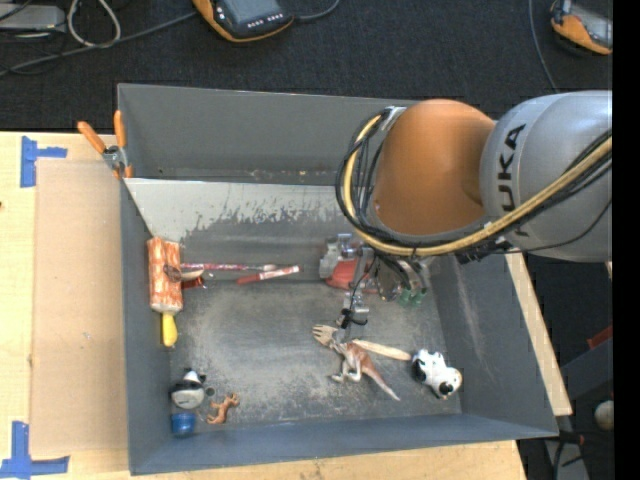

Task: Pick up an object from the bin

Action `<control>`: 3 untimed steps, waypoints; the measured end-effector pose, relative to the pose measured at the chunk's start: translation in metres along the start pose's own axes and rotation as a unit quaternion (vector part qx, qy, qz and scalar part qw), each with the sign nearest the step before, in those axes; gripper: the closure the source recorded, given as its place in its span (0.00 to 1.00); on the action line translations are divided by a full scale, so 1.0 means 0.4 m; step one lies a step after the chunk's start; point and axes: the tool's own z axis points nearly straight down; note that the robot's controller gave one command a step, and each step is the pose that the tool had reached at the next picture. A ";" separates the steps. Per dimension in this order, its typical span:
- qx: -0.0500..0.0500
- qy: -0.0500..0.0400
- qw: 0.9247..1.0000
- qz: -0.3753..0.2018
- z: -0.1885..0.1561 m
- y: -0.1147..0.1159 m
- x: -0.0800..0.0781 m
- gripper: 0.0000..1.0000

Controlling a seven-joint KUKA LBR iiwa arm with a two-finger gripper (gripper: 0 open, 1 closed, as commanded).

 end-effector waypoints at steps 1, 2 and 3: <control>-0.001 0.000 0.996 -0.091 -0.084 -0.033 0.046 0.00; -0.001 -0.002 0.998 -0.059 -0.057 -0.075 0.074 0.00; -0.001 -0.003 0.998 -0.056 0.122 -0.078 0.066 0.00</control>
Offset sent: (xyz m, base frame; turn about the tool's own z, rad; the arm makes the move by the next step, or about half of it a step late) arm -0.0391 -0.0428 -0.0012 -0.0087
